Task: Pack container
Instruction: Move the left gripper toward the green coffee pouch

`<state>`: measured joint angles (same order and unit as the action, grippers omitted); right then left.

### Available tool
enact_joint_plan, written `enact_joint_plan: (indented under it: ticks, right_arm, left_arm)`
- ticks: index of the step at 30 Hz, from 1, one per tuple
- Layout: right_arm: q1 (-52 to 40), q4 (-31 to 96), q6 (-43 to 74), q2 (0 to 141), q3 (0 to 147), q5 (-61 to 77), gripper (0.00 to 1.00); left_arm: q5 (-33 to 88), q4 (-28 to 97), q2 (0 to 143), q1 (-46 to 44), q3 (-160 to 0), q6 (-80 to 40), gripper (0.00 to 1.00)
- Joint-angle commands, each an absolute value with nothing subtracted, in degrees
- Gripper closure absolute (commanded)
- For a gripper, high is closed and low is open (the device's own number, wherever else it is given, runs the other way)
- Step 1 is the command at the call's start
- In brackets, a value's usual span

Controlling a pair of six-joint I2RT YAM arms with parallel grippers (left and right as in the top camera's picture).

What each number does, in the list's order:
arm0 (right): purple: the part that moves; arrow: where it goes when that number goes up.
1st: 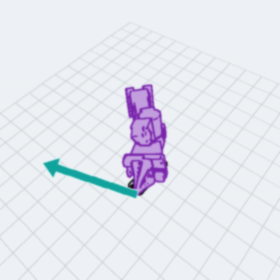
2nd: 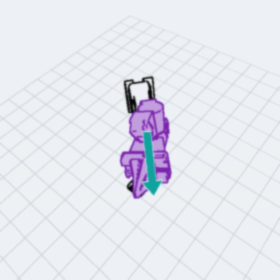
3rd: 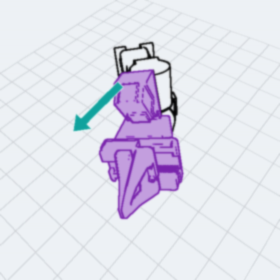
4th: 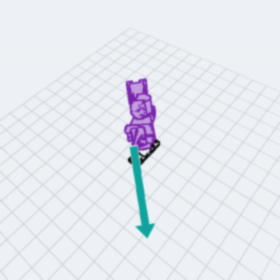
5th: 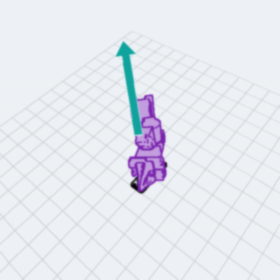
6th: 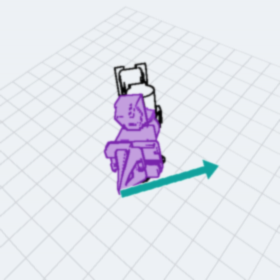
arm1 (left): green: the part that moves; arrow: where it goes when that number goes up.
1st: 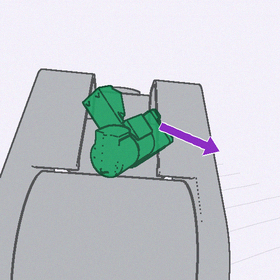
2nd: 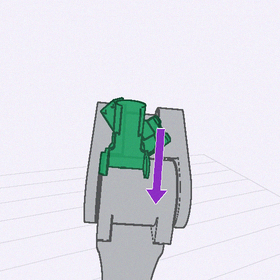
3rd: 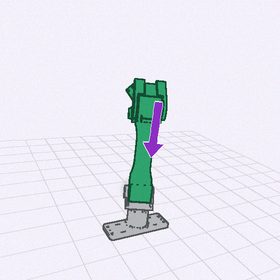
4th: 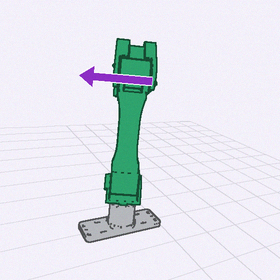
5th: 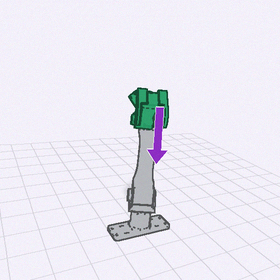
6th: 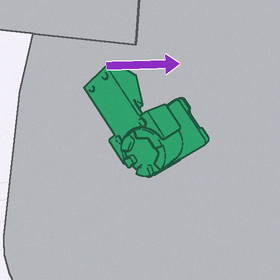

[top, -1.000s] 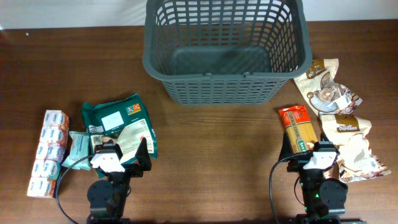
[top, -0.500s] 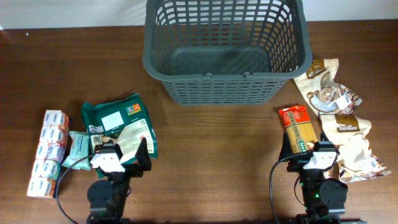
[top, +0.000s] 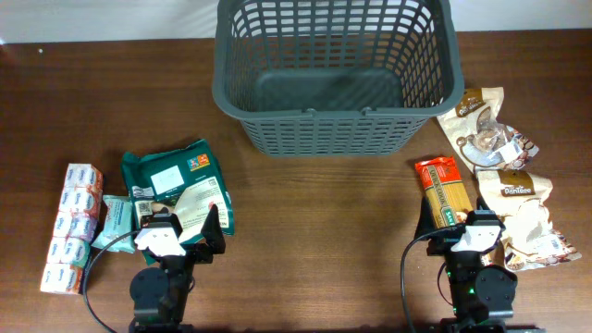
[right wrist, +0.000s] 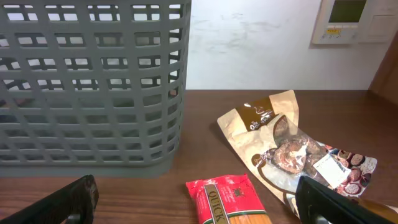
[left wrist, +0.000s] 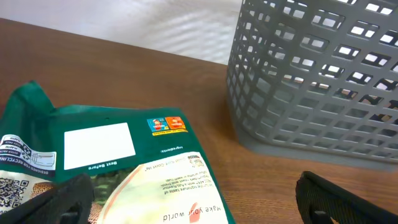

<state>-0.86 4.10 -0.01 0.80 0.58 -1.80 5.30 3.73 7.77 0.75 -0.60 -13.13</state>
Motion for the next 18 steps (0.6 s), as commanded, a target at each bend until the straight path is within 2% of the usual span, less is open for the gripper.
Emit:
enact_joint_plan:
  ticks: [1, 18]
  right_arm:
    - [-1.28, 4.58, 0.01, 0.19, 0.32, -1.69, 0.01]
    - [-1.28, 3.09, 0.03, 0.19, 0.32, -1.67, 0.01]
  left_arm:
    - [4.69, 4.34, 7.86, 0.54, -0.58, -13.43, 0.01]
    - [7.35, 1.06, 7.86, 0.54, -0.58, -13.54, 0.01]
